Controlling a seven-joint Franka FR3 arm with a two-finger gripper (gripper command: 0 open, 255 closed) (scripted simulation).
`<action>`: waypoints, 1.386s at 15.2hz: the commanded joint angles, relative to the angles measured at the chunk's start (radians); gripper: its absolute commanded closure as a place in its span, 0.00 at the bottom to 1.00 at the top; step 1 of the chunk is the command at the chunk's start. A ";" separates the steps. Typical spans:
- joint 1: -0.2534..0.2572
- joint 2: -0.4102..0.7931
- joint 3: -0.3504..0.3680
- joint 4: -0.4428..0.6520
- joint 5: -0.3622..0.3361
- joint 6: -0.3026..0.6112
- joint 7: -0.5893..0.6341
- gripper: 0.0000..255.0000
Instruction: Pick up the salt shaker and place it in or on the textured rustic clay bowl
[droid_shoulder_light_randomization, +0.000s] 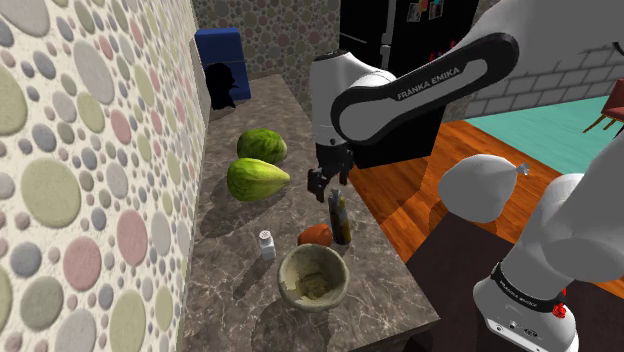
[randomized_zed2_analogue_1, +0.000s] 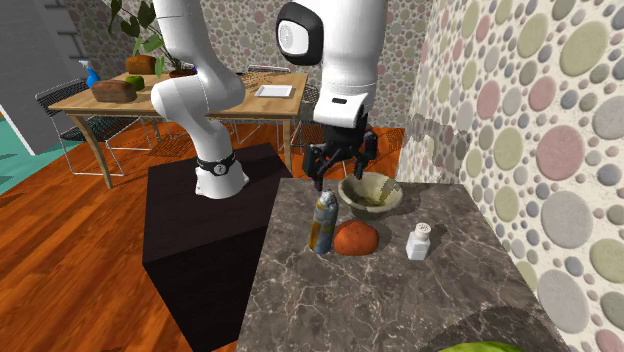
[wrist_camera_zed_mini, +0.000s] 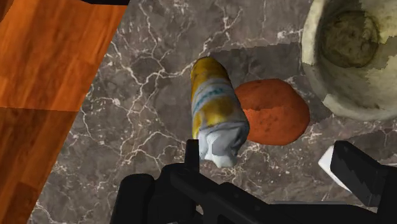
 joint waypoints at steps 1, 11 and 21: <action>0.012 0.073 0.021 0.059 -0.017 0.015 0.041 0.00; 0.106 0.441 0.065 0.387 -0.146 0.048 0.221 0.00; 0.170 0.627 0.052 0.537 -0.206 0.079 0.280 0.00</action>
